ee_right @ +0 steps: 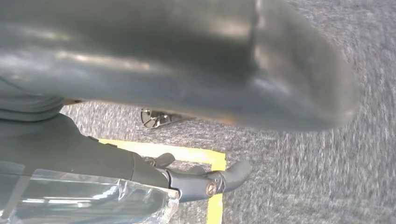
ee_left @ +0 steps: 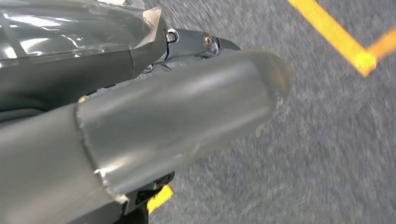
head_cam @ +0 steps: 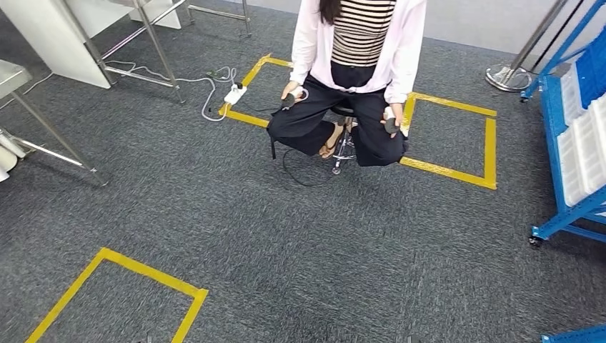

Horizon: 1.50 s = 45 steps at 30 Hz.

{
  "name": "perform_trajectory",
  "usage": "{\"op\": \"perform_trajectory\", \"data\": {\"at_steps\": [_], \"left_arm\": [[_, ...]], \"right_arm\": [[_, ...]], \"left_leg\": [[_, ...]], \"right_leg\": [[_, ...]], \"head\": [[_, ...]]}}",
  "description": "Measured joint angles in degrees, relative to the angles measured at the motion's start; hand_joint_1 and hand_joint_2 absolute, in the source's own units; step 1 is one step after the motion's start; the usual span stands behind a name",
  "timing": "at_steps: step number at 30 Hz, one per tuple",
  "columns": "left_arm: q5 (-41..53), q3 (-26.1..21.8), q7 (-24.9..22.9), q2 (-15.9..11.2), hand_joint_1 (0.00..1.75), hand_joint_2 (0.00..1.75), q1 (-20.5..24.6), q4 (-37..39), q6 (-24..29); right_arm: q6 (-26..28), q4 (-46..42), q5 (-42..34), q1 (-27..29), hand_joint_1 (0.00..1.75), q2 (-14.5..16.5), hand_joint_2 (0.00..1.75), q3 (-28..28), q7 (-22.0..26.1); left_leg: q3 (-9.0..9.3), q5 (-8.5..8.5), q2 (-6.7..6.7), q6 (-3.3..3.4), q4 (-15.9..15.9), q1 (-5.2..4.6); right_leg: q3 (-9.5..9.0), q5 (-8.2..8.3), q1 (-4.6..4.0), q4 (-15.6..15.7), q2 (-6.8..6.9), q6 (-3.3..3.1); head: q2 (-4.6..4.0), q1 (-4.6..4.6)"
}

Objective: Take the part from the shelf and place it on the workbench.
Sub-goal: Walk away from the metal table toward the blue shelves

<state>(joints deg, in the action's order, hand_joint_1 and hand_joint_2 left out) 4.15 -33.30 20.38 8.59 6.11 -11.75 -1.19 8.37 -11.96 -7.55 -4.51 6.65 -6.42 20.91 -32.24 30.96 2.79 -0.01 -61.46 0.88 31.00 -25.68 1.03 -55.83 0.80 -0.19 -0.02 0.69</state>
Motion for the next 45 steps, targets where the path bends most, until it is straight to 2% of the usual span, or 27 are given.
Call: {"op": "perform_trajectory", "data": {"at_steps": [2, 4, 6, 8, 10, 12, 13, 15, 17, 19, 20, 21, 23, 25, 27, 28, 30, 32, 34, 35, 36, 38, 39, 41, 42, 43, 45], "left_arm": [[0.1, 0.0, 0.0, -0.1, 0.00, 0.00, -0.2, 0.0, 0.1], [0.1, 0.0, -0.1, -0.1, 0.00, 0.00, -0.3, 0.0, 0.1], [0.1, 0.0, -0.1, -0.1, 0.00, 0.00, -0.3, 0.0, 0.2], [0.1, 0.0, -0.1, -0.3, 0.00, 0.00, -0.2, 0.0, 0.2], [0.2, 0.0, -0.2, -0.4, 0.00, 0.00, -0.1, 0.0, 0.2], [0.2, 0.0, -0.2, -0.4, 0.00, 0.00, 0.0, 0.0, 0.2], [0.2, 0.1, -0.2, -0.4, 0.00, 0.00, 0.1, 0.0, 0.2], [0.2, 0.1, -0.2, -0.4, 0.00, 0.00, 0.2, 0.0, 0.2], [0.2, 0.1, -0.3, -0.4, 0.00, 0.00, 0.2, 0.0, 0.2], [0.2, 0.2, -0.4, -0.4, 0.00, 0.00, 0.2, 0.0, 0.2], [0.2, 0.3, -0.4, -0.4, 0.00, 0.00, 0.3, 0.0, 0.2], [0.3, 0.4, -0.5, -0.4, 0.00, 0.00, 0.3, 0.0, 0.2], [0.3, 0.5, -0.6, -0.4, 0.00, 0.00, 0.4, 0.0, 0.2], [0.4, 0.6, -0.7, -0.5, 0.00, 0.00, 0.5, 0.0, 0.2], [0.4, 0.8, -0.8, -0.4, 0.00, 0.00, 0.7, 0.0, 0.1], [0.4, 0.8, -0.8, -0.4, 0.00, 0.00, 0.8, 0.0, 0.1], [0.3, 0.8, -0.8, -0.4, 0.00, 0.00, 0.8, 0.0, 0.0], [0.2, 0.8, -0.8, -0.5, 0.00, 0.00, 0.6, 0.0, 0.0], [0.1, 0.8, -0.8, -0.5, 0.00, 0.00, 0.3, 0.0, 0.0], [0.1, 0.8, -0.8, -0.5, 0.00, 0.00, 0.2, 0.1, 0.0], [0.1, 0.8, -0.8, -0.5, 0.00, 0.00, 0.2, 0.1, 0.0], [0.0, 0.8, -0.8, -0.5, 0.00, 0.00, 0.2, 0.1, 0.0], [0.0, 0.8, -0.8, -0.6, 0.00, 0.00, 0.1, 0.1, 0.0], [0.0, 0.8, -0.8, -0.7, 0.00, 0.00, 0.2, 0.1, 0.0], [0.0, 0.8, -0.8, -0.6, 0.00, 0.00, 0.2, 0.1, 0.0], [0.0, 0.8, -0.8, -0.6, 0.00, 0.00, 0.3, 0.1, 0.0], [0.0, 0.8, -0.7, -0.5, 0.00, 0.00, 0.3, 0.1, 0.0]], "right_arm": [[0.0, 0.0, -0.1, 0.0, 0.00, 0.1, 0.00, -0.1, 0.0], [0.0, 0.1, -0.2, 0.1, 0.00, 0.1, 0.00, -0.2, 0.0], [0.0, 0.1, -0.3, 0.2, 0.00, 0.1, 0.00, -0.3, -0.1], [-0.1, 0.1, -0.2, 0.1, 0.00, 0.1, 0.00, -0.3, -0.1], [-0.1, 0.1, -0.1, -0.1, 0.00, 0.1, 0.00, -0.3, -0.4], [-0.1, 0.2, -0.1, -0.1, 0.00, 0.1, 0.00, -0.3, -0.7], [-0.1, 0.2, 0.0, 0.0, 0.00, 0.1, 0.00, -0.3, -0.9], [-0.1, 0.2, 0.0, -0.2, 0.00, 0.0, 0.00, -0.3, -1.1], [-0.1, 0.2, 0.1, -0.4, 0.00, 0.0, 0.00, -0.3, -1.2], [-0.1, 0.2, 0.1, -0.4, 0.00, 0.0, 0.00, -0.3, -1.3], [-0.1, 0.2, 0.1, -0.3, 0.00, 0.0, 0.00, -0.3, -1.3], [-0.1, 0.2, 0.1, -0.3, 0.00, 0.0, 0.00, -0.3, -1.3], [-0.1, 0.2, 0.1, -0.4, 0.00, -0.1, 0.00, -0.4, -1.3], [-0.1, 0.2, 0.1, -0.6, 0.00, -0.1, 0.00, -0.4, -1.3], [-0.1, 0.3, 0.1, -0.6, 0.00, -0.2, 0.00, -0.4, -1.3], [-0.1, 0.3, 0.1, -0.5, 0.00, -0.2, 0.00, -0.4, -1.3], [-0.1, 0.3, 0.2, -0.5, 0.00, -0.3, 0.00, -0.4, -1.3], [-0.1, 0.3, 0.3, -0.6, 0.00, -0.2, 0.00, -0.4, -1.3], [-0.1, 0.3, 0.4, -0.6, 0.00, -0.2, 0.00, -0.4, -1.4], [-0.1, 0.3, 0.4, -0.5, 0.00, -0.2, 0.00, -0.4, -1.4], [-0.1, 0.3, 0.4, -0.5, 0.00, -0.2, 0.00, -0.4, -1.4], [-0.1, 0.3, 0.4, -0.5, 0.00, -0.2, 0.00, -0.4, -1.5], [-0.1, 0.3, 0.4, -0.6, 0.00, -0.2, 0.00, -0.4, -1.5], [-0.1, 0.3, 0.4, -0.6, 0.00, -0.1, 0.00, -0.4, -1.5], [-0.1, 0.3, 0.4, -0.5, 0.00, -0.2, 0.00, -0.4, -1.6], [-0.1, 0.3, 0.4, -0.4, 0.00, -0.2, 0.00, -0.4, -1.6], [-0.1, 0.3, 0.4, -0.3, 0.00, -0.2, 0.00, -0.4, -1.6]], "left_leg": [[-3.43, 4.26, -2.52, -0.09, -7.8, 0.06], [-5.70, 5.34, -2.93, -0.03, -12.3, 0.07], [-3.91, 1.91, -3.27, 0.20, -8.2, 0.13], [-0.40, -1.84, -5.69, 0.47, -0.4, 0.37], [1.06, -2.96, -7.43, 0.72, 3.2, 0.36], [1.02, -3.16, -6.45, 1.24, 3.5, 0.02], [1.12, -3.41, -5.79, 1.69, 3.8, -0.06], [1.31, -3.91, -4.17, 2.54, 4.6, -0.02], [1.26, -4.03, -2.43, 2.88, 4.7, -0.18], [1.19, -3.99, -0.76, 2.88, 4.7, -0.33], [1.19, -3.96, -0.03, 2.85, 4.7, -0.35], [1.24, -3.91, 0.64, 2.77, 4.7, -0.35], [1.46, -3.68, 1.82, 2.38, 4.6, -0.51], [1.80, -3.35, 2.90, 1.65, 4.5, -0.75], [2.17, -3.15, 4.01, 0.85, 4.7, -0.69], [2.26, -2.91, 3.86, 0.45, 4.5, -0.49], [1.26, -0.66, 1.31, -0.11, 1.6, -0.10], [-1.98, 3.58, -1.93, -0.29, -5.8, 0.09], [-5.20, 5.99, -2.85, -0.32, -12.2, 0.11], [-5.54, 5.32, -2.95, -0.26, -12.6, 0.12], [-4.75, 3.53, -3.11, -0.14, -10.6, 0.14], [-1.26, -1.02, -4.82, 0.21, -2.6, 0.23], [0.14, -2.37, -5.74, 0.36, 0.6, 0.27], [1.14, -3.02, -6.54, 0.73, 3.3, 0.10], [1.15, -3.11, -5.98, 1.02, 3.5, -0.03], [1.24, -3.37, -5.38, 1.49, 3.8, -0.05], [1.54, -3.97, -4.09, 2.44, 4.7, 0.01]], "right_leg": [[0.20, 0.14, -0.22, 0.0, -1.34, -0.35], [0.28, 0.14, -0.41, -0.1, -2.92, -0.37], [0.23, 0.13, -0.46, -0.4, -4.56, -0.34], [0.42, 0.07, -0.63, -0.8, -6.07, -0.20], [1.08, 0.16, -0.80, -1.1, -7.27, 0.36], [1.82, 0.44, -0.79, -1.0, -8.39, 1.18], [2.22, 0.32, -0.76, -1.3, -8.05, 1.46], [4.27, -1.56, -0.88, -4.9, -5.36, 1.52], [8.10, -5.03, -0.82, -12.7, -2.39, 1.30], [10.71, -6.80, -0.57, -18.2, -1.61, 1.75], [10.39, -6.38, -0.39, -17.8, -1.37, 2.21], [8.71, -5.15, -0.18, -14.9, -0.87, 2.75], [3.83, -2.24, 0.00, -6.1, 1.72, 3.37], [1.24, -0.67, -0.34, -1.3, 3.53, 2.86], [1.45, -0.29, -0.75, -0.9, 2.68, 1.89], [1.41, -0.17, -0.51, -0.8, 2.00, 1.45], [1.10, 0.21, -0.02, -0.5, 0.68, 0.38], [1.01, 0.44, -0.07, -0.4, -0.66, -0.41], [1.07, 0.47, -0.41, -0.5, -2.20, -0.64], [1.04, 0.48, -0.51, -0.5, -3.04, -0.66], [0.97, 0.48, -0.55, -0.6, -3.87, -0.65], [0.91, 0.46, -0.67, -0.8, -5.45, -0.57], [1.03, 0.44, -0.80, -1.0, -6.09, -0.46], [1.60, 0.54, -1.00, -1.2, -7.15, 0.11], [1.96, 0.68, -0.99, -1.1, -7.68, 0.52], [2.27, 0.75, -0.97, -1.2, -7.64, 0.88], [3.64, -0.42, -0.99, -3.3, -5.31, 1.15]], "head": [[0.00, 0.17], [0.00, 0.22], [0.00, 0.24], [0.00, 0.22], [0.00, 0.18], [0.00, 0.17], [0.00, 0.16], [0.00, -0.13], [0.00, -0.43], [0.00, -0.46], [0.00, -0.48], [0.00, -0.49], [0.00, -0.55], [0.00, -0.50], [0.00, -0.40], [0.00, -0.38], [0.00, -0.17], [0.00, 0.10], [0.00, 0.16], [0.00, 0.16], [0.00, 0.17], [0.00, 0.19], [0.00, 0.16], [0.00, 0.14], [0.00, 0.11], [0.00, 0.11], [0.00, 0.02]]}}
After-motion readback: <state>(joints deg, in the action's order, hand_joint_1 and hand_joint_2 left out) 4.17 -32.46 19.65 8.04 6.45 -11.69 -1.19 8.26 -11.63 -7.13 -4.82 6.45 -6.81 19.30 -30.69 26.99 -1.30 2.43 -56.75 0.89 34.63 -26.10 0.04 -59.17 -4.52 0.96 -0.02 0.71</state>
